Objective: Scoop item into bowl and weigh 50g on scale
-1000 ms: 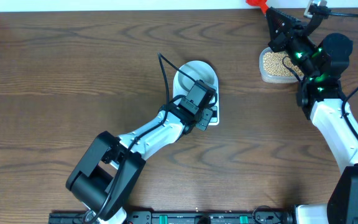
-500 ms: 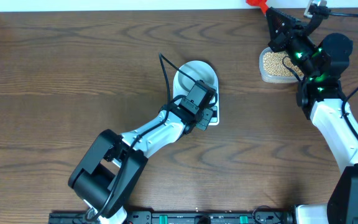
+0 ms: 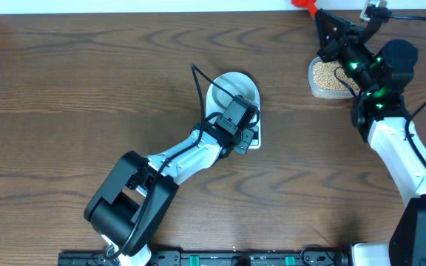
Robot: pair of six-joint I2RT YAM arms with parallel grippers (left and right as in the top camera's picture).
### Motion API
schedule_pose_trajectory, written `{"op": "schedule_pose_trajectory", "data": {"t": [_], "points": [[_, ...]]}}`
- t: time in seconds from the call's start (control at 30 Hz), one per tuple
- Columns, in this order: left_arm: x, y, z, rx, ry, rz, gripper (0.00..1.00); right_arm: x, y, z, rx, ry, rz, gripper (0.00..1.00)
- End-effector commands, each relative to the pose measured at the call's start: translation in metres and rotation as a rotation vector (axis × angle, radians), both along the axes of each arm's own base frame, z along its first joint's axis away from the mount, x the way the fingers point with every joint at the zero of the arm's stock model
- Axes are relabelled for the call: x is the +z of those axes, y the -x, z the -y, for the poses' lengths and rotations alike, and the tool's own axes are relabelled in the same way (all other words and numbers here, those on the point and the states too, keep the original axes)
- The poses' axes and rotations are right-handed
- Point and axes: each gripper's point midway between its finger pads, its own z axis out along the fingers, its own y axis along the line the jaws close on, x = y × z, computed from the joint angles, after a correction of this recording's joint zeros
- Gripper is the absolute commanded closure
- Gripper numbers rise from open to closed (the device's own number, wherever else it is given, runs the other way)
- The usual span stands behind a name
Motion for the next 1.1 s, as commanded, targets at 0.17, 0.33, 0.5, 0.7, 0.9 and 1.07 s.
{"op": "schedule_pose_trajectory", "data": {"t": [0.17, 0.33, 0.5, 0.7, 0.9, 1.07], "points": [[0.011, -0.001, -0.006, -0.002, -0.024, 0.006, 0.93, 0.012, -0.001, -0.007, 0.008, 0.020, 0.041, 0.99], [0.058, -0.003, -0.004, -0.001, 0.033, 0.080, 0.93, 0.010, -0.003, -0.004, -0.013, 0.033, 0.038, 0.99], [0.096, -0.004, -0.006, 0.007, 0.079, 0.152, 0.93, -0.001, -0.009, 0.005, -0.073, 0.048, -0.005, 0.99], [0.105, -0.005, -0.017, 0.038, 0.045, 0.180, 0.93, -0.012, -0.014, 0.014, -0.132, 0.051, -0.052, 0.99], [0.076, -0.004, -0.017, 0.035, 0.000, 0.124, 0.93, -0.012, -0.018, 0.024, -0.198, 0.050, -0.055, 0.99], [0.046, -0.003, -0.018, 0.031, -0.043, 0.069, 0.93, -0.012, -0.021, 0.030, -0.234, 0.050, -0.055, 0.99]]}}
